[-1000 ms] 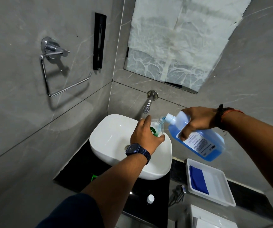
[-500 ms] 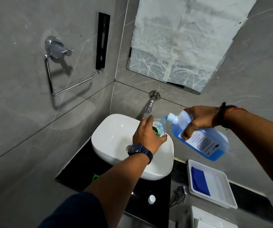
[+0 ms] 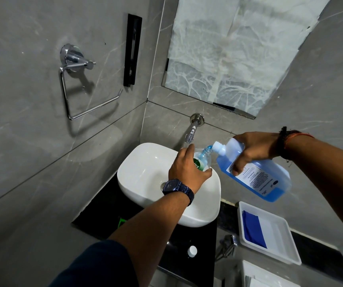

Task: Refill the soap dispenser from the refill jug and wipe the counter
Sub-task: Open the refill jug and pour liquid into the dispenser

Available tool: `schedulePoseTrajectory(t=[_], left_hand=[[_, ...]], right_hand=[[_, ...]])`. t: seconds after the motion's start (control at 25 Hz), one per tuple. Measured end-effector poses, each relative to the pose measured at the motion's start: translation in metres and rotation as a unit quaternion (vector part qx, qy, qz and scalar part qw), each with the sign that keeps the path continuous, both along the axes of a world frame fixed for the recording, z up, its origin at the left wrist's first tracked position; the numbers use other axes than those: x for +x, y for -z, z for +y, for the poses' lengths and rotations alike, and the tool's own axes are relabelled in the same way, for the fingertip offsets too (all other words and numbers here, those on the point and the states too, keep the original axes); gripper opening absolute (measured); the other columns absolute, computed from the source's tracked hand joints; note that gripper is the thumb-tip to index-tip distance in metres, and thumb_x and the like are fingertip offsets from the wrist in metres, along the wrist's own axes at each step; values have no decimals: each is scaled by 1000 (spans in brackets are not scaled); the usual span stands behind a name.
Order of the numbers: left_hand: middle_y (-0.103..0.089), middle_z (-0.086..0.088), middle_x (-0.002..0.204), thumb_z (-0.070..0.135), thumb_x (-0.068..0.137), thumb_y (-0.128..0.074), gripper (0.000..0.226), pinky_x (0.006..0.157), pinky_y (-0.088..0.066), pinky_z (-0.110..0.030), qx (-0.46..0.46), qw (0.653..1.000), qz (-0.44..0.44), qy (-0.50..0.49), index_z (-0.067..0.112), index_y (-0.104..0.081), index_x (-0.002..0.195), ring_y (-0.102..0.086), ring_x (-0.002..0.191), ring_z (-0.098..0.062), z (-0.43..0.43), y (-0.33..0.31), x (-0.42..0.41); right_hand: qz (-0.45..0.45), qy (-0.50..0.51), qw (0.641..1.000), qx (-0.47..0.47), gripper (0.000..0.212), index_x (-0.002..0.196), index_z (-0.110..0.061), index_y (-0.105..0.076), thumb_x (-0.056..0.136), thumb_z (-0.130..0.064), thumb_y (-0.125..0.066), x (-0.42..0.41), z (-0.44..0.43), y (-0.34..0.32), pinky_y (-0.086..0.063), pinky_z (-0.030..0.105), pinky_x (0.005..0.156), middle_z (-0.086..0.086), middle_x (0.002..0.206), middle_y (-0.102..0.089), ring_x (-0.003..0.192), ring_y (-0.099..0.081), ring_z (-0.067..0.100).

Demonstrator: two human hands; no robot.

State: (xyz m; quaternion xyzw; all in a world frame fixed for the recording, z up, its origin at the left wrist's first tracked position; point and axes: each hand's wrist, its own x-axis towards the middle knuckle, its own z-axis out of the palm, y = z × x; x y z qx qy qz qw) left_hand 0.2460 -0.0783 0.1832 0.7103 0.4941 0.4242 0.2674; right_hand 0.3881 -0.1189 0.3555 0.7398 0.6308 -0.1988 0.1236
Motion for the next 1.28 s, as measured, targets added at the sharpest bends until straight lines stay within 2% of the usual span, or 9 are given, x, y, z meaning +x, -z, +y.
schedulePoseTrajectory(t=[0.2,0.4,0.6,0.92,1.28], left_hand=[[-52,3,129,51,60,-79,87,79,-53,-36,6,1000,-1,-1,27,-40,134,-58,108,-23,1,0,1],[-52,3,131,51,60,-79,87,82,-53,-36,6,1000,-6,-4,27,-40,134,-57,110,-23,2,-2,0],[-52,3,132,51,60,-79,87,83,-53,-36,7,1000,-6,-4,26,-41,134,-58,109,-24,2,-5,-1],[-57,2,123,52,59,-79,81,77,-54,-35,12,1000,-2,-9,28,-44,128,-61,100,-25,2,-9,-4],[-58,1,119,53,59,-79,80,74,-52,-34,11,1000,-8,-18,28,-45,126,-62,95,-26,4,-10,-4]], right_hand=[[-1,2,1000,-2,61,95,-29,-57,45,-53,-82,-1,1,-1,-59,32,71,-6,84,-72,77,-70,14],[8,6,1000,6,54,89,-29,-61,45,-48,-86,1,3,-3,-56,26,60,-7,78,-74,71,-72,11],[10,13,1000,4,58,92,-29,-60,43,-49,-86,-1,3,-5,-62,34,68,-5,78,-75,70,-73,14],[17,23,1000,1,55,88,-29,-63,41,-45,-88,-5,4,-10,-63,36,65,-9,70,-76,64,-74,13],[12,32,999,-6,61,92,-30,-62,39,-45,-89,-10,9,-13,-63,42,69,-3,78,-76,71,-74,18]])
